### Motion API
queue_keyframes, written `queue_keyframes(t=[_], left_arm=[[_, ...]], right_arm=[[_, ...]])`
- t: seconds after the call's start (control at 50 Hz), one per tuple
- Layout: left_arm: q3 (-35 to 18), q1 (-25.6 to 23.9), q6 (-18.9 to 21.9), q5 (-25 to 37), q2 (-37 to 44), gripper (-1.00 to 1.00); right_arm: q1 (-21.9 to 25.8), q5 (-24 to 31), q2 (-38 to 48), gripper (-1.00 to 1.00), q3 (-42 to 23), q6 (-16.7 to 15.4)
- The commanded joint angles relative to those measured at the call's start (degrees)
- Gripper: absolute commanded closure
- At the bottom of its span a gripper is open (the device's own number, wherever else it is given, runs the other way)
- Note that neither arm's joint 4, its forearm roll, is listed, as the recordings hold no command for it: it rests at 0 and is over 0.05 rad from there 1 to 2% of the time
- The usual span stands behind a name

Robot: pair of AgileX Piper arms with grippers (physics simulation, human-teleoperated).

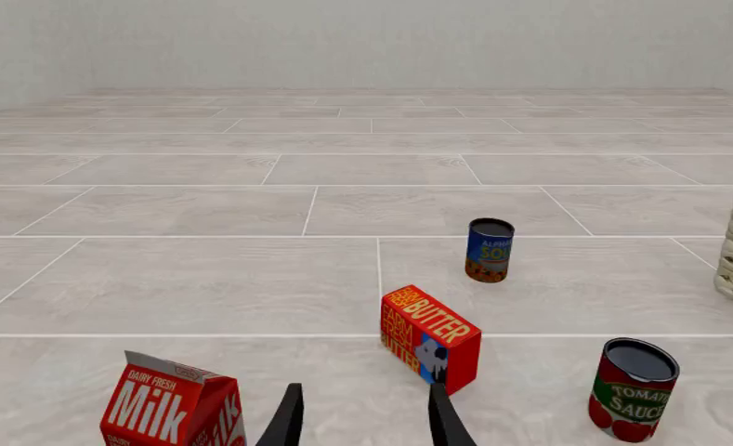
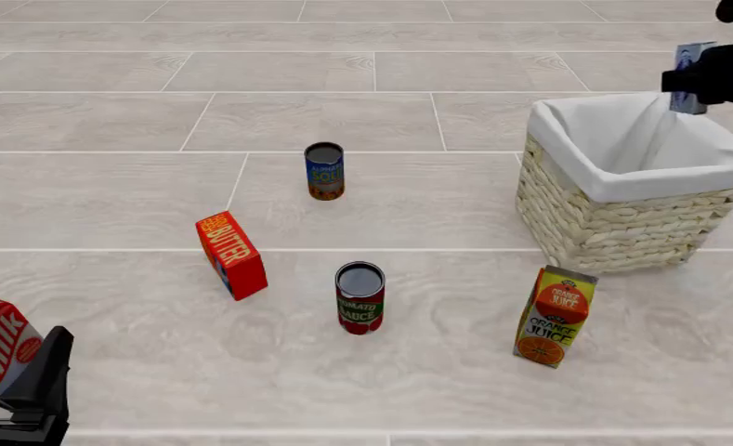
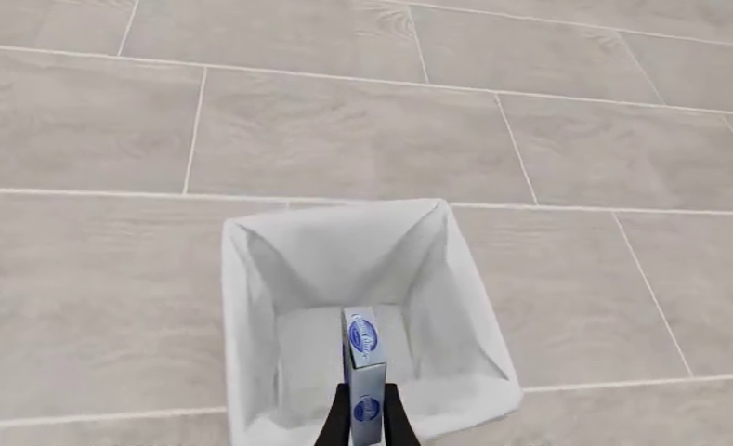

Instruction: Pick the cream cheese and place it in the basket.

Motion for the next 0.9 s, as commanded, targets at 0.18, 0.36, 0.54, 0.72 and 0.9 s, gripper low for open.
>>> queue_keyframes(t=[0.18,0.36,0.54,0.72,0.9], left_arm=[[0.0,0.0,0.0,0.0,0.0,-1.0],[0.0,0.0,0.0,0.0,0.0,-1.0],[0.0,0.0,0.0,0.0,0.0,-1.0],[0.0,0.0,0.0,0.0,0.0,-1.0],[0.0,0.0,0.0,0.0,0.0,-1.0]], right_arm=[[-0.13,7.42,9.93,1.0,-11.97,1.82],[0.43,8.98,11.66,1.0,-12.41,1.63],[-0.64,9.34,13.94,1.0,-14.34,1.07],[-0.95,6.93,14.66,1.0,-12.38,1.75],[-1.16,6.27,16.36,1.0,-13.57,2.02]])
